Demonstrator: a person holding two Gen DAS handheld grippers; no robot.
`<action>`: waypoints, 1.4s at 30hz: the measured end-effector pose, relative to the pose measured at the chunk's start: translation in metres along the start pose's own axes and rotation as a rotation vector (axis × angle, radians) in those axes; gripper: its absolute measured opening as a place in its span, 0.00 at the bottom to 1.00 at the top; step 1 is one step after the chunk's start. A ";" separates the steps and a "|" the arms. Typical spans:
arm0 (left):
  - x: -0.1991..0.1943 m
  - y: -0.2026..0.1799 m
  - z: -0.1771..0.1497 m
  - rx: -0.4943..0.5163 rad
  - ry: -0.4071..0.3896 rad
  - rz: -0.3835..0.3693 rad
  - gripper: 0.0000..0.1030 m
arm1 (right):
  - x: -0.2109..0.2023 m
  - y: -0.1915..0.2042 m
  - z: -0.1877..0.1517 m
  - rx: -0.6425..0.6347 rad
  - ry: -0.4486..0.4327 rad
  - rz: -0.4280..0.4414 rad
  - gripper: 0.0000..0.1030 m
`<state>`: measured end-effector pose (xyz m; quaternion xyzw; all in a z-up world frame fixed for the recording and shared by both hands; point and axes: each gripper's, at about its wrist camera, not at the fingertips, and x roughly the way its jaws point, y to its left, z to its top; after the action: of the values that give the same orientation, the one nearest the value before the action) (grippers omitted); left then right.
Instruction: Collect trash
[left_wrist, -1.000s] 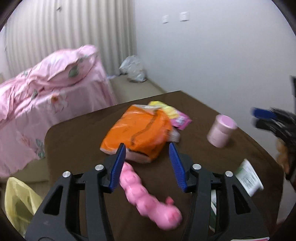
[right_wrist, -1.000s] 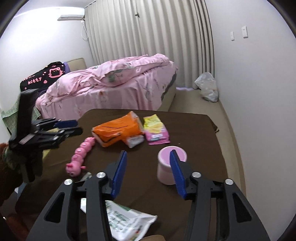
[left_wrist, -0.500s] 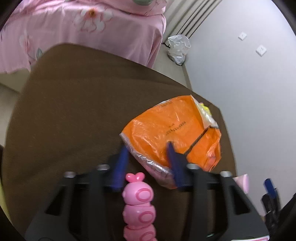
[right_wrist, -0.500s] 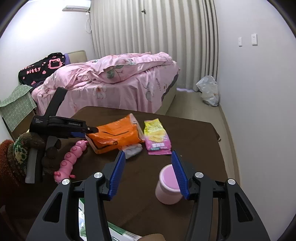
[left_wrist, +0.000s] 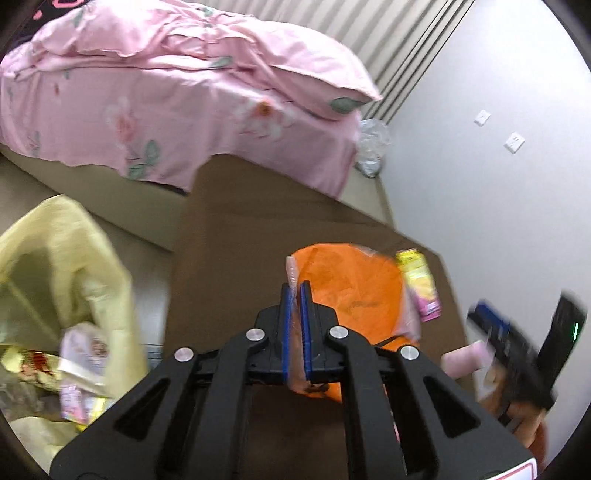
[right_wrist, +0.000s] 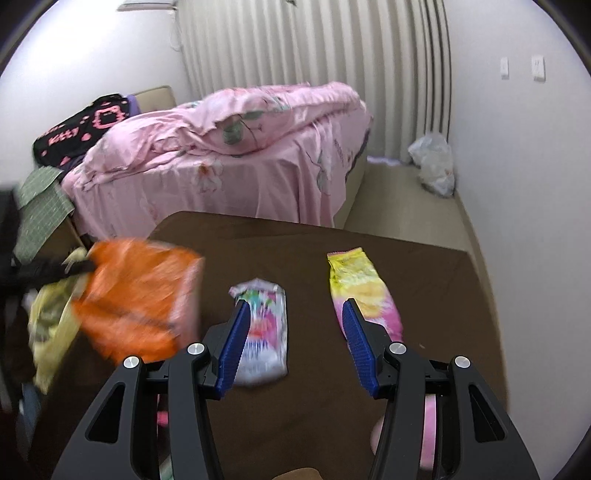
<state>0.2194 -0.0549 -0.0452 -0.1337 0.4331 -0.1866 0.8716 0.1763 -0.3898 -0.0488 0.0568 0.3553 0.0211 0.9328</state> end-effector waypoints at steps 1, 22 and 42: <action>0.003 0.005 -0.004 -0.002 0.004 0.015 0.07 | 0.015 -0.001 0.008 0.015 0.022 -0.011 0.48; 0.012 0.030 -0.036 0.004 -0.021 -0.066 0.46 | 0.128 -0.025 0.013 0.190 0.295 -0.164 0.48; 0.003 0.015 -0.045 0.017 -0.015 -0.054 0.48 | 0.077 0.011 -0.028 -0.076 0.384 0.031 0.16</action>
<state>0.1880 -0.0456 -0.0793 -0.1392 0.4210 -0.2128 0.8707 0.2158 -0.3702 -0.1190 0.0220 0.5247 0.0594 0.8489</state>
